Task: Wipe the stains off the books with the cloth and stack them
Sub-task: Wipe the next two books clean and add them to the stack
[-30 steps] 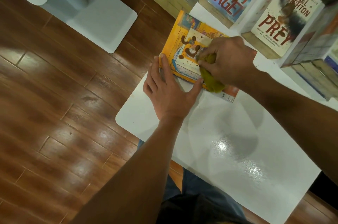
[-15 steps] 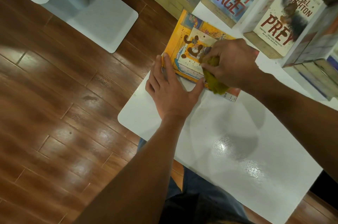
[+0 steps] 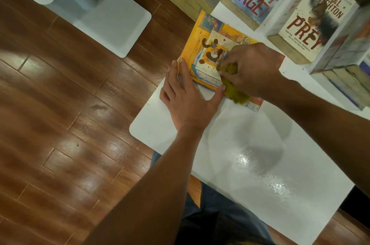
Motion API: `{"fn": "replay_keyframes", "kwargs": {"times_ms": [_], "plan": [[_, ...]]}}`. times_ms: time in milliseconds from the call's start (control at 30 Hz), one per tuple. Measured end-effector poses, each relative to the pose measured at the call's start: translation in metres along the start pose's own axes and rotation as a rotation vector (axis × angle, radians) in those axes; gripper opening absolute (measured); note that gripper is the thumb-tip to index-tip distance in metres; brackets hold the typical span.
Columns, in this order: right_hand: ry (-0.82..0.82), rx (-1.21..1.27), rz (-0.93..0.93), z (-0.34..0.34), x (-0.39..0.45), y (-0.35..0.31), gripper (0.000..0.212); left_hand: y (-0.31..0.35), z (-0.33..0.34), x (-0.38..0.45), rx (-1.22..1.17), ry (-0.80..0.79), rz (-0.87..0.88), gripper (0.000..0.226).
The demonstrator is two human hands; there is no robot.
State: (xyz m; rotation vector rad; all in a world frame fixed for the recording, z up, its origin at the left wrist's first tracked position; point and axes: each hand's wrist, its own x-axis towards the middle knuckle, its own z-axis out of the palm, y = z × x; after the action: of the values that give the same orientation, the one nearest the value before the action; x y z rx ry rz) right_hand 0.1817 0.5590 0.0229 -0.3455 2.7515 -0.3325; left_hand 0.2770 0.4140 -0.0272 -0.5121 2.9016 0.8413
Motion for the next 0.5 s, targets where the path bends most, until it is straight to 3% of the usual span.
{"fn": "replay_keyframes", "kwargs": {"times_ms": [167,267,400,500], "plan": [[0.083,0.013,0.113,-0.006,0.007,0.006,0.026,0.001,0.000,0.001,0.005,0.004,-0.001,0.110],[0.028,0.036,-0.022,-0.007,-0.006,-0.002,0.022,0.001,0.000,-0.001,0.001,-0.003,0.005,0.110],[0.075,0.020,0.115,-0.011,0.005,0.011,0.025,0.002,0.000,0.001,0.011,0.013,0.004,0.110],[-0.002,0.038,0.032,-0.004,-0.002,0.008,0.026,0.000,0.000,0.000,0.008,0.011,0.009,0.111]]}}
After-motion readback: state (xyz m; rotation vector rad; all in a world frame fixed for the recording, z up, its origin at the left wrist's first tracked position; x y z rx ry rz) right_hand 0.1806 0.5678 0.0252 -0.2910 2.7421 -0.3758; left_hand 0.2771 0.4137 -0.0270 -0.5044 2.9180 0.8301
